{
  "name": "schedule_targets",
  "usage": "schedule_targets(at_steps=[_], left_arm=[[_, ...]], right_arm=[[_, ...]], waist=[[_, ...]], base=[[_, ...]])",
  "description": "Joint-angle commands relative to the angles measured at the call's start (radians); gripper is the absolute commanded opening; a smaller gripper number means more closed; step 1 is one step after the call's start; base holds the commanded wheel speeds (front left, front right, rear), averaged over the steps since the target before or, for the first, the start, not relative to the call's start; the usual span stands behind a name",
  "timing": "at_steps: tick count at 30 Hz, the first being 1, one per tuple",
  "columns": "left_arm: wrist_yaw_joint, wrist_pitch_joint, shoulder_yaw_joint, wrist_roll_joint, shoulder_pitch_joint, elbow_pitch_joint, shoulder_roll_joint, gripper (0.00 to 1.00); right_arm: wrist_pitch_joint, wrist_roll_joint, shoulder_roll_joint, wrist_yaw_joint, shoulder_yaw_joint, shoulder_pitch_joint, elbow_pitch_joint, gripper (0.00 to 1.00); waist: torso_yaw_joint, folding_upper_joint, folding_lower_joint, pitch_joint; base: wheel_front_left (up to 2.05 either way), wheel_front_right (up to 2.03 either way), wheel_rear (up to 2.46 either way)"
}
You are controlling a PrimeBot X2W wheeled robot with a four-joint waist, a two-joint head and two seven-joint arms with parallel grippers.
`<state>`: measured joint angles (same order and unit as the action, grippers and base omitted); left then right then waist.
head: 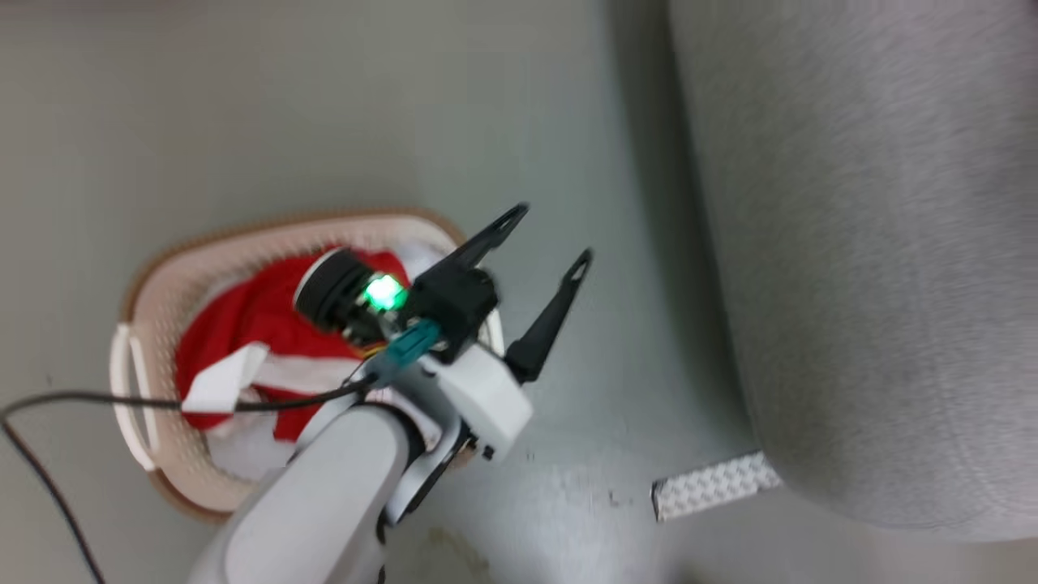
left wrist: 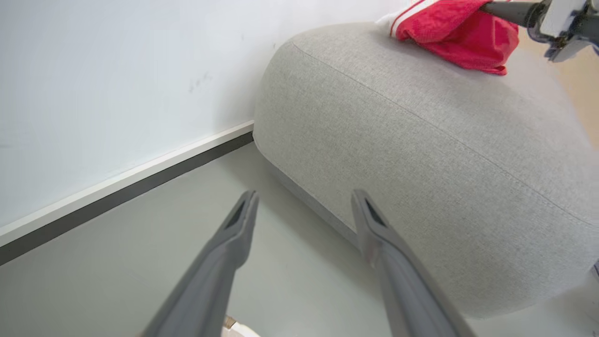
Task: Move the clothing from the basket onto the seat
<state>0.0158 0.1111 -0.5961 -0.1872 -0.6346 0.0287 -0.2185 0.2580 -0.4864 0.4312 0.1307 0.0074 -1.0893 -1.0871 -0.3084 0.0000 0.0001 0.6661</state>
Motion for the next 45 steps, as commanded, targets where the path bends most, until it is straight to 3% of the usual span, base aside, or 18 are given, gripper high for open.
schedule_targets(at_steps=[1,6,7,13,22,25,30,45], left_arm=[[-0.014,-0.024,0.015,-0.017,0.037,0.012,-0.007,1.00],[-0.052,-0.082,0.050,-0.058,0.122,0.047,-0.016,1.00],[-0.052,-0.082,0.050,-0.058,0.122,0.047,-0.016,1.00],[-0.106,-0.184,0.108,-0.115,0.236,0.099,-0.008,1.00],[-0.193,-0.320,0.210,-0.175,0.438,0.175,-0.040,1.00],[-0.215,-0.351,0.242,-0.182,0.506,0.198,-0.049,1.00],[-0.236,-0.375,0.281,-0.171,0.604,0.225,-0.045,1.00],[-0.167,-0.376,0.395,-0.074,0.716,0.123,0.032,1.00]], right_arm=[[0.009,-0.004,-0.001,0.000,0.028,0.060,0.049,1.00],[0.007,-0.029,0.006,0.000,0.067,0.255,0.274,1.00],[0.007,-0.029,0.006,0.000,0.067,0.255,0.274,1.00],[0.006,0.038,-0.019,0.000,-0.012,0.545,0.562,1.00],[0.006,0.206,-0.222,0.000,-0.088,0.921,0.849,1.00],[0.006,0.239,-0.291,0.000,-0.088,1.007,0.884,1.00],[0.006,0.292,-0.353,0.000,-0.086,1.103,0.876,1.00],[0.006,0.274,-0.379,-0.001,-0.036,1.161,0.826,1.00]], waist=[[-0.017,0.0000,-0.0001,-0.115],[0.001,0.0000,-0.0001,-0.253],[0.001,0.0000,-0.0001,-0.253],[0.075,0.0000,-0.0001,-0.404],[0.187,0.0000,-0.0001,-0.559],[0.218,0.0000,-0.0001,-0.591],[0.254,0.0000,-0.0001,-0.638],[0.260,0.0000,-0.0001,-0.673]], base=[[0.00,0.00,0.00],[0.00,0.00,0.00],[0.00,0.00,0.00],[0.00,0.00,0.00],[0.00,0.00,0.00],[0.00,0.00,0.00],[0.00,0.00,0.00],[0.00,0.00,0.00]])
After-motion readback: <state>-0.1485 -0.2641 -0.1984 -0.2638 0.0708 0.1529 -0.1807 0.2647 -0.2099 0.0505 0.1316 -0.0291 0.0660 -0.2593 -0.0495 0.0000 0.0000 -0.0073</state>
